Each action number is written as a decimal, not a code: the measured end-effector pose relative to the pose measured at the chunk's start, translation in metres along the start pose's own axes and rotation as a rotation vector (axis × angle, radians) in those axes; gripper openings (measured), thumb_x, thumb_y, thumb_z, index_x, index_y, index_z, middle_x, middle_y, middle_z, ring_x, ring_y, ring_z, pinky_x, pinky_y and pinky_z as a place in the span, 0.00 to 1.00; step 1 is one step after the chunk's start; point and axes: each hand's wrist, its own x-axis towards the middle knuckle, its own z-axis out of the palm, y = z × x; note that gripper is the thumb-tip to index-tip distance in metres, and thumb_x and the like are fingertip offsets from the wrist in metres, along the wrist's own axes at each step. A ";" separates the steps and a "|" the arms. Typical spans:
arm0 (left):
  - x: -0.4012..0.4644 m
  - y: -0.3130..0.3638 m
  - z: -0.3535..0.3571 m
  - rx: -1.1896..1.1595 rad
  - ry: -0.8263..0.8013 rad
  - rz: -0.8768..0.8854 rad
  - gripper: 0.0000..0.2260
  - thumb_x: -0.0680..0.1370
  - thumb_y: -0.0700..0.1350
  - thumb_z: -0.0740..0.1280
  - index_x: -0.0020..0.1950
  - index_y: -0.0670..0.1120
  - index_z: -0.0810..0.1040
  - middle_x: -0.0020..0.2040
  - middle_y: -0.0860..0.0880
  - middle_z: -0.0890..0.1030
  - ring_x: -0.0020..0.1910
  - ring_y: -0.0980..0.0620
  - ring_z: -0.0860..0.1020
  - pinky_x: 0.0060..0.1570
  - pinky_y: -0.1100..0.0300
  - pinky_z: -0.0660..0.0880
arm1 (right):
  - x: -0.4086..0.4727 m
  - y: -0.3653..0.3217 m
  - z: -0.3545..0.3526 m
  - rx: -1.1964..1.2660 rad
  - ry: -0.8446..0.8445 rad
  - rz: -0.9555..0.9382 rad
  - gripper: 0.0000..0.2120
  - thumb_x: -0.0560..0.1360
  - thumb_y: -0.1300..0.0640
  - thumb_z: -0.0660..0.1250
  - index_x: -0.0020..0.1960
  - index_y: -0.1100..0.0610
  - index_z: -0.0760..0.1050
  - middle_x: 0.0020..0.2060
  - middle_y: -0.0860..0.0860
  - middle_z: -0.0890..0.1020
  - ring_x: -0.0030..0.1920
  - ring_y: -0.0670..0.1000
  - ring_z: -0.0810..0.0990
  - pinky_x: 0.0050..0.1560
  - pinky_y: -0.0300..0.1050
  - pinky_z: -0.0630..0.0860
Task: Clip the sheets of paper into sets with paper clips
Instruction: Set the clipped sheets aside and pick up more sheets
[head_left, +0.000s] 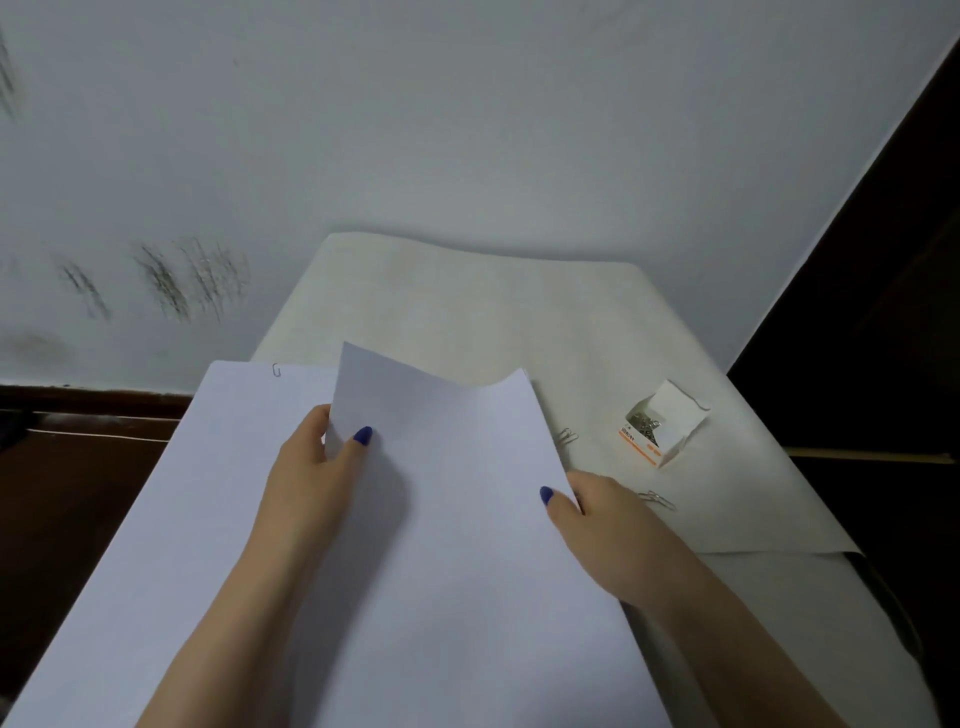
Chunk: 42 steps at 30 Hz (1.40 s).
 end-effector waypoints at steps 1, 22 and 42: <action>0.000 0.000 0.001 0.023 0.003 0.012 0.04 0.79 0.45 0.64 0.53 0.52 0.76 0.45 0.50 0.83 0.41 0.48 0.82 0.39 0.54 0.76 | 0.000 0.002 0.000 -0.042 0.011 0.002 0.20 0.79 0.47 0.56 0.32 0.54 0.56 0.27 0.47 0.64 0.28 0.48 0.62 0.29 0.42 0.58; 0.001 0.002 -0.001 0.049 -0.032 0.008 0.05 0.79 0.44 0.66 0.54 0.50 0.77 0.46 0.48 0.84 0.42 0.44 0.82 0.41 0.54 0.74 | 0.032 0.077 -0.059 0.141 0.142 0.179 0.10 0.64 0.55 0.79 0.39 0.54 0.79 0.36 0.51 0.78 0.34 0.49 0.74 0.30 0.39 0.67; 0.001 0.000 0.000 -0.011 -0.054 -0.007 0.06 0.78 0.46 0.67 0.47 0.59 0.77 0.43 0.55 0.85 0.40 0.50 0.84 0.44 0.51 0.79 | 0.030 0.073 -0.059 0.229 0.412 0.051 0.07 0.69 0.61 0.72 0.34 0.53 0.77 0.28 0.48 0.85 0.26 0.45 0.78 0.30 0.40 0.68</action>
